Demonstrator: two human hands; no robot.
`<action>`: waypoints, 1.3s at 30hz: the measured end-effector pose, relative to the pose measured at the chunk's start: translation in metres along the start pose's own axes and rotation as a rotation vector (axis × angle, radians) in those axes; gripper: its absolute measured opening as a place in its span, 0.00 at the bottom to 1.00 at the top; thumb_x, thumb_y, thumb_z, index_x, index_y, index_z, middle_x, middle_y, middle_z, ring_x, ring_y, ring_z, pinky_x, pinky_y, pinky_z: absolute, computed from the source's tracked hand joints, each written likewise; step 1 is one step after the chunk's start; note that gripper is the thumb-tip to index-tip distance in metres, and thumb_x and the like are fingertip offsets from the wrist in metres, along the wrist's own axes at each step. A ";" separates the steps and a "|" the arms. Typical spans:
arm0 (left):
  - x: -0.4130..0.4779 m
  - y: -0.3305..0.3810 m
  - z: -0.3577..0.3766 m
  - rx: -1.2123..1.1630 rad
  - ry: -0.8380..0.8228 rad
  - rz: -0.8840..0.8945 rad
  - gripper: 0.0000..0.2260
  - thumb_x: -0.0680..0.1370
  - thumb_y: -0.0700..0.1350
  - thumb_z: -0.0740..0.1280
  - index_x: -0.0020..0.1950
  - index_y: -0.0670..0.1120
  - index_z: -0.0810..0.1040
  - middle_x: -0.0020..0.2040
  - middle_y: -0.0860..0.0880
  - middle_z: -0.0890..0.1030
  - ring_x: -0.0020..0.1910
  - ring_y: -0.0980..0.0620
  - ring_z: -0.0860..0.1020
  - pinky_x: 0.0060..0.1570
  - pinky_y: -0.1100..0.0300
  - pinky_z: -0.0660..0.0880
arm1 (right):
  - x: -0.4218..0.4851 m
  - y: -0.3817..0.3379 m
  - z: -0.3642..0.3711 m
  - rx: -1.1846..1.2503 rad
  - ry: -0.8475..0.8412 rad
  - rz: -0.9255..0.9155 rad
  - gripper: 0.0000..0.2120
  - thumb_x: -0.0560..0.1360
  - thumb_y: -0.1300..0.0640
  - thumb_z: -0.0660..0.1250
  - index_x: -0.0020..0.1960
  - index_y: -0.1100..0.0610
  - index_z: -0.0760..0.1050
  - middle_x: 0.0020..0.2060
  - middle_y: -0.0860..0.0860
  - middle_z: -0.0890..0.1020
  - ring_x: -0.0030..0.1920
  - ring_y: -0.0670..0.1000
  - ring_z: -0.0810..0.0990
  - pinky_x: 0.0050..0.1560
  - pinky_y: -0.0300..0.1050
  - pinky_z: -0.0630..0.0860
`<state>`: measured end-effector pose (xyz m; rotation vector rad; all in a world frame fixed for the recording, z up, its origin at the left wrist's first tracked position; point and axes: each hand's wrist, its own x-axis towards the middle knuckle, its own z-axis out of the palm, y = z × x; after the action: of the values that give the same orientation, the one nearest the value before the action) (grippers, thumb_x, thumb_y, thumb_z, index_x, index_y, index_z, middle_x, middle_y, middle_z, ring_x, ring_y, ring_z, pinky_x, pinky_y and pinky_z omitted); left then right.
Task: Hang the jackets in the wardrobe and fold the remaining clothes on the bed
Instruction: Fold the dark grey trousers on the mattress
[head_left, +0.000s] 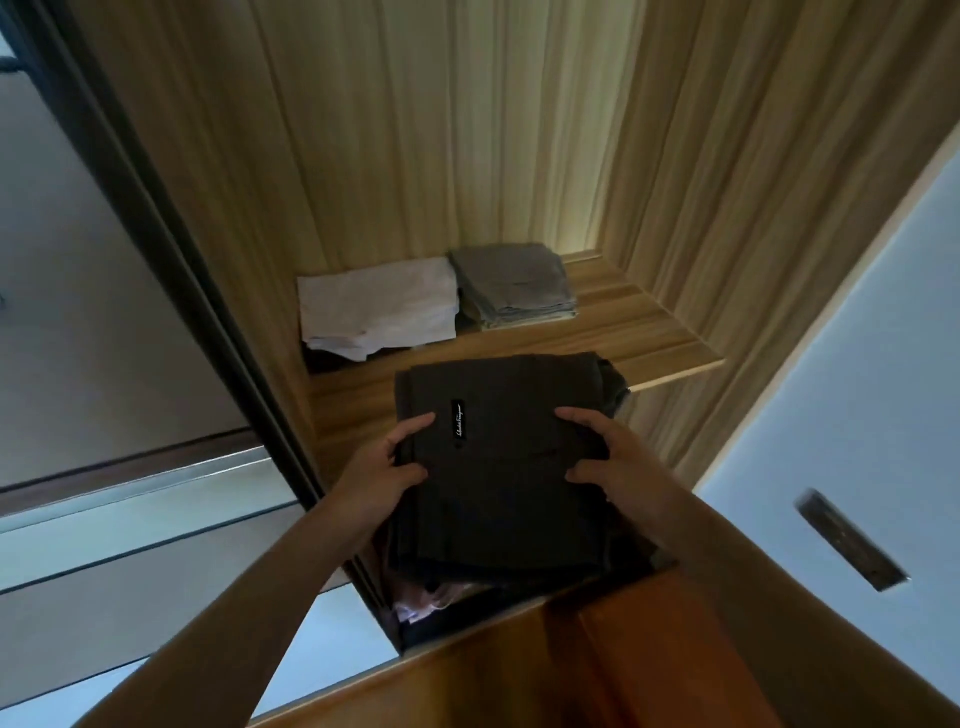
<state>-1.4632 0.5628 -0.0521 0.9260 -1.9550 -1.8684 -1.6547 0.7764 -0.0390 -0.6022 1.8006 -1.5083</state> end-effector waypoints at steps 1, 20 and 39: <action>0.012 0.001 -0.002 -0.003 0.010 0.007 0.30 0.76 0.28 0.66 0.66 0.61 0.79 0.59 0.61 0.80 0.50 0.66 0.82 0.44 0.69 0.79 | 0.014 -0.002 0.000 0.011 -0.001 -0.010 0.32 0.71 0.76 0.67 0.66 0.45 0.76 0.65 0.51 0.76 0.61 0.52 0.78 0.49 0.40 0.82; 0.261 0.052 0.039 -0.144 0.214 -0.035 0.26 0.79 0.31 0.65 0.67 0.61 0.76 0.61 0.54 0.78 0.56 0.54 0.80 0.45 0.62 0.82 | 0.296 -0.055 -0.065 -0.122 0.101 -0.005 0.32 0.71 0.74 0.63 0.70 0.49 0.73 0.63 0.52 0.75 0.56 0.54 0.78 0.46 0.48 0.79; 0.531 0.072 0.044 0.580 0.362 0.034 0.24 0.80 0.41 0.65 0.77 0.48 0.68 0.76 0.43 0.66 0.70 0.44 0.70 0.64 0.58 0.72 | 0.598 -0.026 -0.116 -0.856 0.116 -0.247 0.29 0.79 0.40 0.64 0.77 0.46 0.65 0.78 0.57 0.61 0.76 0.64 0.61 0.74 0.64 0.63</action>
<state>-1.9084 0.2667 -0.1066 1.2647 -2.2752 -1.0149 -2.1311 0.4082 -0.1347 -1.1890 2.5241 -0.8566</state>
